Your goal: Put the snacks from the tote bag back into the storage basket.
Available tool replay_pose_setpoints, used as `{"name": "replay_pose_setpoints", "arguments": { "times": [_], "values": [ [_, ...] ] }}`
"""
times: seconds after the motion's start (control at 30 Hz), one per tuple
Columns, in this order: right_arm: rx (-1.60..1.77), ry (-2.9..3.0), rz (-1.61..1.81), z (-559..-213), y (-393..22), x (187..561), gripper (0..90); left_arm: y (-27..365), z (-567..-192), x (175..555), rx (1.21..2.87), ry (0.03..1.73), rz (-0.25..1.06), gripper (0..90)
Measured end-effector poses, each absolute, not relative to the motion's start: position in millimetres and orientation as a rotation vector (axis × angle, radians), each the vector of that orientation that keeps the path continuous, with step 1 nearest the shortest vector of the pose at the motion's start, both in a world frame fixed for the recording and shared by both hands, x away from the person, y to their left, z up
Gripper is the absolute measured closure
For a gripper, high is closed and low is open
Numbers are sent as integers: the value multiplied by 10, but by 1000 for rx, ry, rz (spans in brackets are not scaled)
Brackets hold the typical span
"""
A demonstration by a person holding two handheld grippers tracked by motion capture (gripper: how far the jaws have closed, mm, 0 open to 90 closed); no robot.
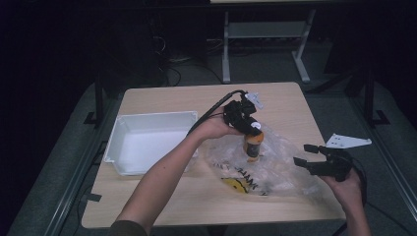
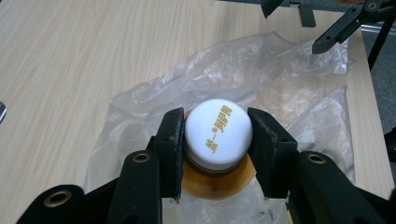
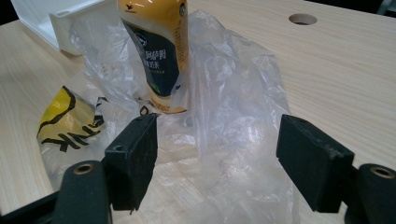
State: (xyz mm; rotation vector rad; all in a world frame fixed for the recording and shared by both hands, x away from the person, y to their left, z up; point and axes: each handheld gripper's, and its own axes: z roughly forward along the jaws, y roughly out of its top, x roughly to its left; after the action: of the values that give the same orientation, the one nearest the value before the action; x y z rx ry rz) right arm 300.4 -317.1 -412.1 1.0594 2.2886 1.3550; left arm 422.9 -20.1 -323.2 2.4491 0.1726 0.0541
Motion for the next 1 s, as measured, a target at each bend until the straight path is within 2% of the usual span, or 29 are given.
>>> {"name": "replay_pose_setpoints", "arguments": {
  "times": [1.0],
  "values": [
    [1088, 2269, 1320, -4130, -3217, 3004, 251, -344, -3060, 4178, 2519, 154, 71, 591]
  ]
}}
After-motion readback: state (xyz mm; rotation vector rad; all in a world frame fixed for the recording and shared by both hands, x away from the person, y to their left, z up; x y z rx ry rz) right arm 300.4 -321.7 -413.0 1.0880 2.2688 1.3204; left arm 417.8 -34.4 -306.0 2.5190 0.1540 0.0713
